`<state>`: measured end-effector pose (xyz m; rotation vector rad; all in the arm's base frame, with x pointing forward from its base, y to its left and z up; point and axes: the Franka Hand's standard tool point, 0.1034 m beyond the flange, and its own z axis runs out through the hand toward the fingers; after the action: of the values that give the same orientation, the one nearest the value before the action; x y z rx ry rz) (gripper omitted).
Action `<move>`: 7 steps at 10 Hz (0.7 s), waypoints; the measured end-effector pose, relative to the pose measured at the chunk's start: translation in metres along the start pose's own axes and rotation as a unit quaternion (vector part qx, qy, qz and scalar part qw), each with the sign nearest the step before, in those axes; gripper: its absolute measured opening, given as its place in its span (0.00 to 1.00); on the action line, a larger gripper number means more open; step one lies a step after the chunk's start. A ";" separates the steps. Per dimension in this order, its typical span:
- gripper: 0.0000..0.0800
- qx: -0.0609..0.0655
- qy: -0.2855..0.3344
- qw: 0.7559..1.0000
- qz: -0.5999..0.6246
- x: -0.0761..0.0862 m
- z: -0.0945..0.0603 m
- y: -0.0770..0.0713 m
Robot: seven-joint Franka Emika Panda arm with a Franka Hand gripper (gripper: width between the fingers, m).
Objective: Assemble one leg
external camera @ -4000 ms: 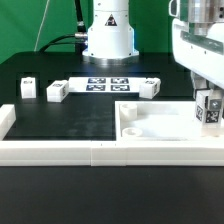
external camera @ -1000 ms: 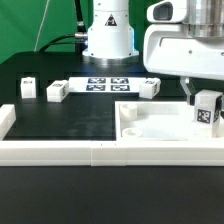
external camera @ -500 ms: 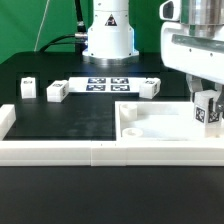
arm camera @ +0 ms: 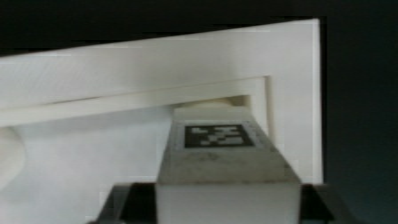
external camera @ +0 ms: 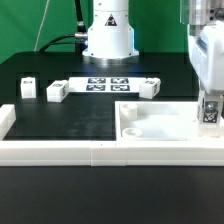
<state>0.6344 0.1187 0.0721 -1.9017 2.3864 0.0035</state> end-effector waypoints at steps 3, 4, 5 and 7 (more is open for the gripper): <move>0.36 0.000 -0.002 1.000 0.031 0.000 0.000 0.000; 0.56 0.000 -0.004 1.000 0.026 -0.001 0.000 0.000; 0.56 0.000 -0.004 1.000 0.020 -0.001 0.000 0.000; 0.79 0.000 -0.004 0.999 -0.035 -0.002 0.000 0.001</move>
Offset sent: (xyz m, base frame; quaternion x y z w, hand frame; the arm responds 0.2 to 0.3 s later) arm 0.0000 0.0000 0.0000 0.0000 0.0000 0.0000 1.0000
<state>0.6343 0.1208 0.0722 -1.9806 2.3129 0.0068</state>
